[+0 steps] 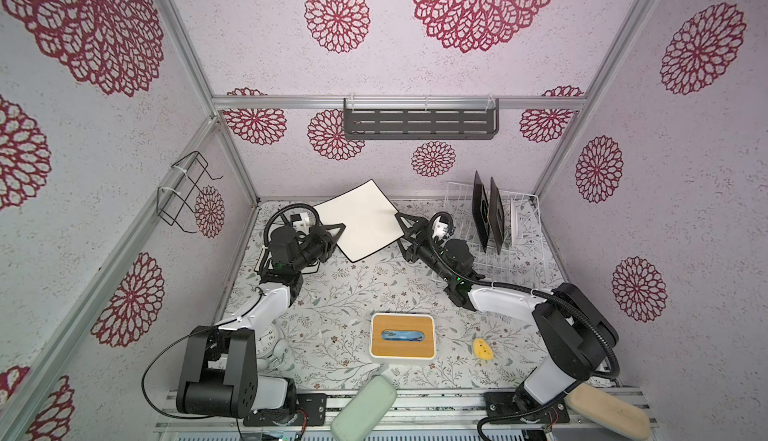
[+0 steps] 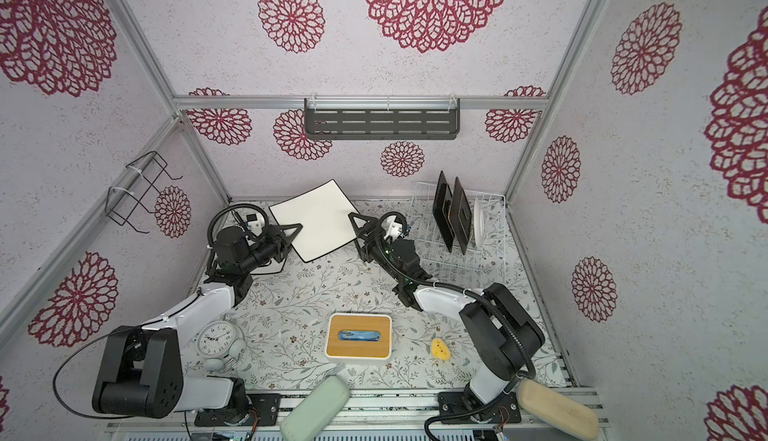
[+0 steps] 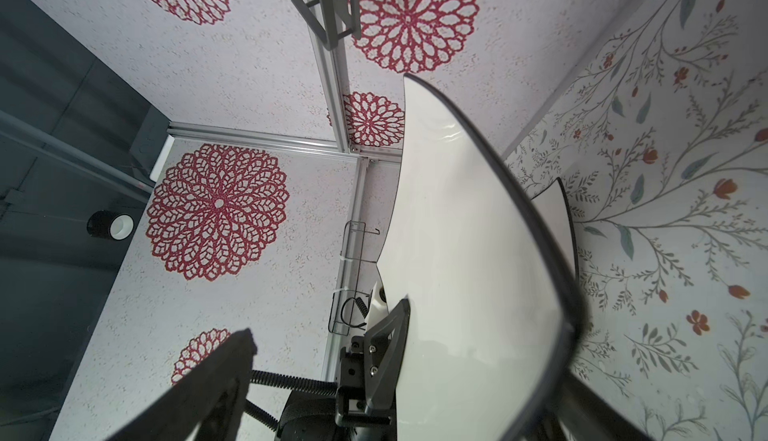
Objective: Unload the plates from the dish rack
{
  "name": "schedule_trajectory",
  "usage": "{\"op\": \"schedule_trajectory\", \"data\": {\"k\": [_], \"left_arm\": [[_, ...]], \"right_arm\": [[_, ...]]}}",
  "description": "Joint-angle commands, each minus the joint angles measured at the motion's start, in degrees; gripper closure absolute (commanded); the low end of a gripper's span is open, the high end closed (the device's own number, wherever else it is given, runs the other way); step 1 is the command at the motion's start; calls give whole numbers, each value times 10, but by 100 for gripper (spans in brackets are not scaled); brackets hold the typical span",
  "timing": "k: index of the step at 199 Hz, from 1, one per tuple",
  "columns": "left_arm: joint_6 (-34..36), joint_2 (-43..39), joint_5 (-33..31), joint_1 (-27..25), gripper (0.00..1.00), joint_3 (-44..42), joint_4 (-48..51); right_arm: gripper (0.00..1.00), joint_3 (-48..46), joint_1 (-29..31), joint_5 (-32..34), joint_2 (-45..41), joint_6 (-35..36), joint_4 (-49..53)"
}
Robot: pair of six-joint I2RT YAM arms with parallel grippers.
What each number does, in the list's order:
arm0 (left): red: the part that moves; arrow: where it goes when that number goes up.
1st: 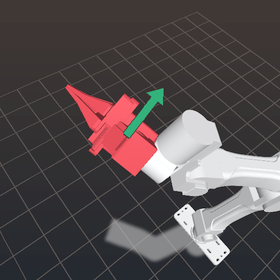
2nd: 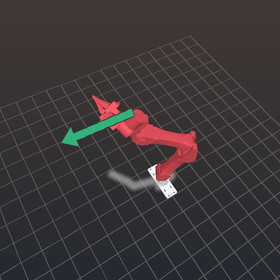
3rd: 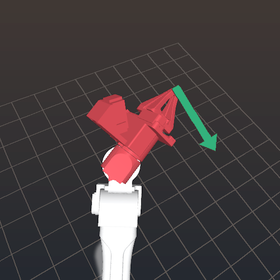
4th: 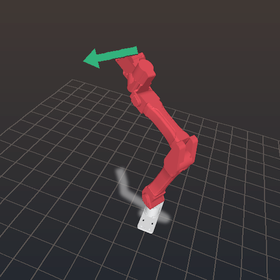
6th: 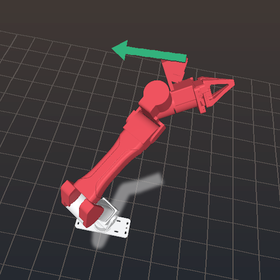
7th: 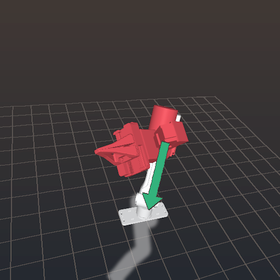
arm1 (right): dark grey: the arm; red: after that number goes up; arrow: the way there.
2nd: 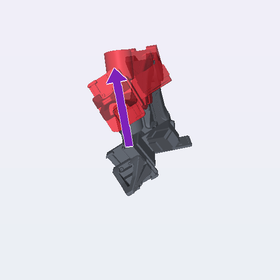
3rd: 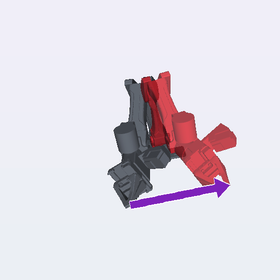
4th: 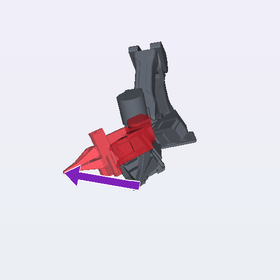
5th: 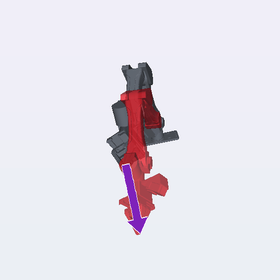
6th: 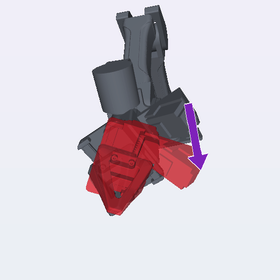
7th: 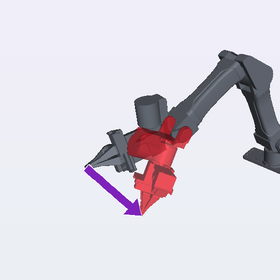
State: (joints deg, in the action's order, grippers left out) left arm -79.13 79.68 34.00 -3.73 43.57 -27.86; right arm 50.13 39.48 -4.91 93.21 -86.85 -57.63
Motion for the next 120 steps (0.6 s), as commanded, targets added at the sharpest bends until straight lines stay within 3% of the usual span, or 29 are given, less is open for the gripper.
{"op": "schedule_trajectory", "data": {"k": [1, 120], "left_arm": [[-1, -35, 18, 19, 100, 51, -63], [-50, -22, -121, 63, 100, -22, -126]], "right_arm": [[3, 22, -8, -12, -35, 18, 0], [3, 26, -31, -27, -26, 74, 44]]}}
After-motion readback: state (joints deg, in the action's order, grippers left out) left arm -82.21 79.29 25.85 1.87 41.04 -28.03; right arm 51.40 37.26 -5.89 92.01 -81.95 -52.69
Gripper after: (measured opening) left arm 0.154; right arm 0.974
